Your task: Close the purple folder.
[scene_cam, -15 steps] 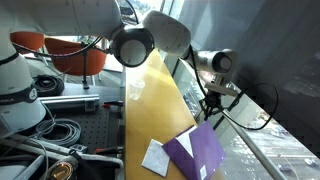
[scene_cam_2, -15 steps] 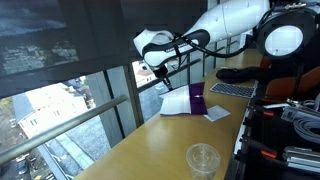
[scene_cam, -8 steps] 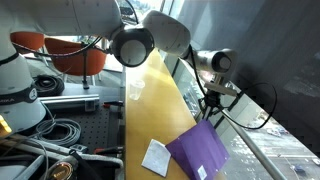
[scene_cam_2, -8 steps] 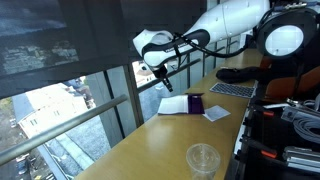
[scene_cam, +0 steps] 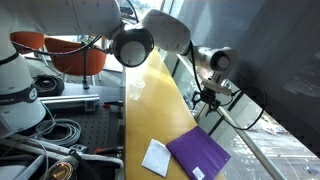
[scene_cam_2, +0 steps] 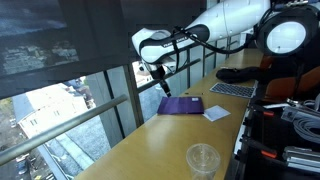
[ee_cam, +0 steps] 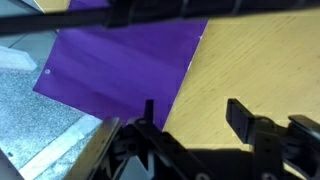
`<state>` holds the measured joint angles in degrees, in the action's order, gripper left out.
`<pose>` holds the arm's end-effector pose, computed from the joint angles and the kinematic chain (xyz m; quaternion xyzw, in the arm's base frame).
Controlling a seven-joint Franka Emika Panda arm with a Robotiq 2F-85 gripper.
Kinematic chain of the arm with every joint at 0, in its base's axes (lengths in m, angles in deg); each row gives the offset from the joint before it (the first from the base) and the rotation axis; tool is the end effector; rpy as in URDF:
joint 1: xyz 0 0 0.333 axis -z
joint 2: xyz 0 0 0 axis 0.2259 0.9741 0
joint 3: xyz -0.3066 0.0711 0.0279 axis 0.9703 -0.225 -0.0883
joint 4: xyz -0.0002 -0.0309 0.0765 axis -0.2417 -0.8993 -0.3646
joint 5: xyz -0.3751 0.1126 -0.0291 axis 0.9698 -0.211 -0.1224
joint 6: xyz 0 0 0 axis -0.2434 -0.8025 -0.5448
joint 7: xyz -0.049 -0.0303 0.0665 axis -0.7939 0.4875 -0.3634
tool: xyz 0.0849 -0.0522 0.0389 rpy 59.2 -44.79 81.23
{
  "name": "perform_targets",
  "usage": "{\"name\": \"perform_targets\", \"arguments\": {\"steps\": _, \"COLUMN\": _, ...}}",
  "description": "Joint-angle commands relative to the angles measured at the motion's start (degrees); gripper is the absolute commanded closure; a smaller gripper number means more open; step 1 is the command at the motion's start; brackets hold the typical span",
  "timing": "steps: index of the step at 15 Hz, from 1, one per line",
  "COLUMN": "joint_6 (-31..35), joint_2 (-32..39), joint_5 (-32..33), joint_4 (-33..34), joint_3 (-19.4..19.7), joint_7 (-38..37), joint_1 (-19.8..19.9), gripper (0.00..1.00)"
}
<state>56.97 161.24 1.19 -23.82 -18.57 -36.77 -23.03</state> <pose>0.7799 0.0974 0.2089 0.8921 0.4198 -0.1295 0.1057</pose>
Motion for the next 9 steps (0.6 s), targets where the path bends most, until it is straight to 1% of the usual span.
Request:
{"name": "perform_targets", "arguments": {"steps": 1, "joint_6": 2.3, "joint_2": -1.2, "joint_5": -3.4, "joint_4": -0.3, "joint_3": -2.8, "joint_7": -1.3, "joint_1": 0.4, "gripper": 0.0}}
{"name": "perform_targets", "arguments": {"steps": 5, "joint_6": 6.1, "joint_2": -1.6, "joint_5": -4.1, "joint_4": -0.3, "joint_3": -2.9, "joint_7": -4.6, "joint_1": -0.2, "gripper": 0.0}}
{"name": "perform_targets", "arguments": {"steps": 6, "joint_6": 5.3, "joint_2": -1.3, "joint_5": -3.3, "joint_4": -1.3, "joint_3": -2.5, "joint_7": -3.0, "joint_1": -0.2, "gripper": 0.0}}
{"name": "perform_targets", "arguments": {"steps": 9, "joint_6": 6.3, "joint_2": -1.5, "joint_5": -3.3, "joint_4": -1.3, "joint_3": -2.5, "joint_7": -4.1, "joint_1": -0.2, "gripper": 0.0}}
